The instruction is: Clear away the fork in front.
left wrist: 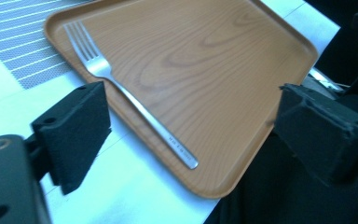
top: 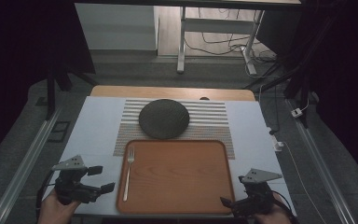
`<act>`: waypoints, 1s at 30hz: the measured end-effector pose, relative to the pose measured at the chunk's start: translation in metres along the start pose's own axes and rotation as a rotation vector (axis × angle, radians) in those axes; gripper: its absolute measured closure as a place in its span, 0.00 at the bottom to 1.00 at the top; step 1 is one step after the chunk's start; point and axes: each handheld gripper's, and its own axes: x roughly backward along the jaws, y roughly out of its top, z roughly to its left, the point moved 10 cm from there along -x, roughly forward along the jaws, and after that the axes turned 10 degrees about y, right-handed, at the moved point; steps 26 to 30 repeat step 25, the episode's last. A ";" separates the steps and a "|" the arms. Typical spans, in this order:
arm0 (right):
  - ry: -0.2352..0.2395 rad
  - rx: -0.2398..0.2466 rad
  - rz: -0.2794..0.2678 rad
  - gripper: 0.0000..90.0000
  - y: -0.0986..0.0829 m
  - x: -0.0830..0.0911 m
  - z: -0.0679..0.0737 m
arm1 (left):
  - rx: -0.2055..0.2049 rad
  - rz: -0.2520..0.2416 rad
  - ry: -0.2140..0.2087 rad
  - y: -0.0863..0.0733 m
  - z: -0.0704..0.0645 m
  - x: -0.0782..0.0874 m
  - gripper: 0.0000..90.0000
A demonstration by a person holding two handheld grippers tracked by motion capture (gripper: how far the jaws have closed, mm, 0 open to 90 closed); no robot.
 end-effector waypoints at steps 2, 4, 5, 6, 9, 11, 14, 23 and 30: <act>-0.001 -0.001 -0.001 0.01 0.000 0.000 0.000 | -0.002 0.000 0.012 -0.004 0.001 0.003 0.09; 0.000 -0.002 -0.003 0.01 0.000 0.000 0.000 | -0.002 -0.003 0.023 -0.007 0.003 0.006 0.07; 0.001 -0.005 -0.003 0.01 0.000 0.000 0.000 | -0.001 -0.003 0.027 -0.009 0.004 0.008 0.06; 0.000 -0.003 -0.004 0.01 0.000 0.000 0.000 | 0.001 -0.004 0.034 -0.011 0.005 0.010 0.06; -0.003 -0.002 -0.001 0.01 0.000 0.000 0.000 | 0.009 -0.003 0.041 -0.017 0.007 0.014 0.05; 0.000 -0.007 -0.004 0.01 0.000 0.000 0.000 | 0.019 0.002 0.050 -0.021 0.010 0.016 0.04; -0.001 -0.007 -0.003 0.01 0.000 0.000 0.000 | 0.028 0.006 0.058 -0.025 0.012 0.019 0.04; -0.003 -0.008 -0.002 0.01 0.000 0.000 0.000 | 0.028 0.061 0.073 -0.036 0.013 0.020 0.02; -0.006 -0.005 -0.001 0.01 0.000 0.000 0.000 | 0.031 0.062 0.072 -0.036 0.013 0.020 0.02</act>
